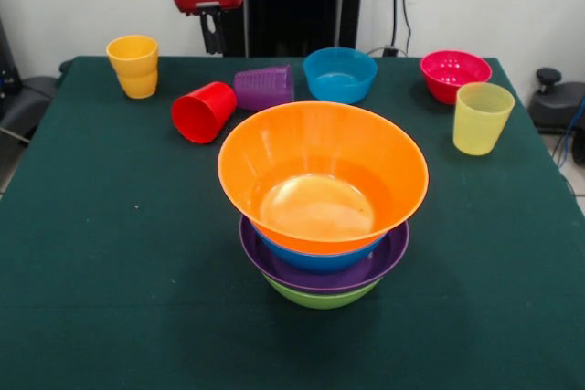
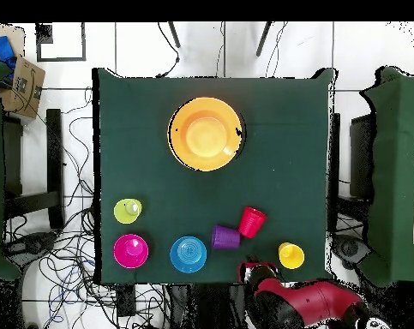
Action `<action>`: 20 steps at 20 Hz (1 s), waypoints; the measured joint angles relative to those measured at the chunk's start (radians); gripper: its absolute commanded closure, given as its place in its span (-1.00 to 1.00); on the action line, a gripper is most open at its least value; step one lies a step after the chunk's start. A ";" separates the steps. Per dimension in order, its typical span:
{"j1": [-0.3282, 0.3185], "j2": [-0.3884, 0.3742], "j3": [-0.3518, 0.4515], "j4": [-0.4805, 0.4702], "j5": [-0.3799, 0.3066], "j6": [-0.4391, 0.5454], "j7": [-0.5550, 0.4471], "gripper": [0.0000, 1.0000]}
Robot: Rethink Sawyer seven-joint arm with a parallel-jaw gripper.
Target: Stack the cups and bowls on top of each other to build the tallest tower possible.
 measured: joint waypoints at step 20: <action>-0.149 -0.086 0.220 0.023 0.130 0.223 0.000 1.00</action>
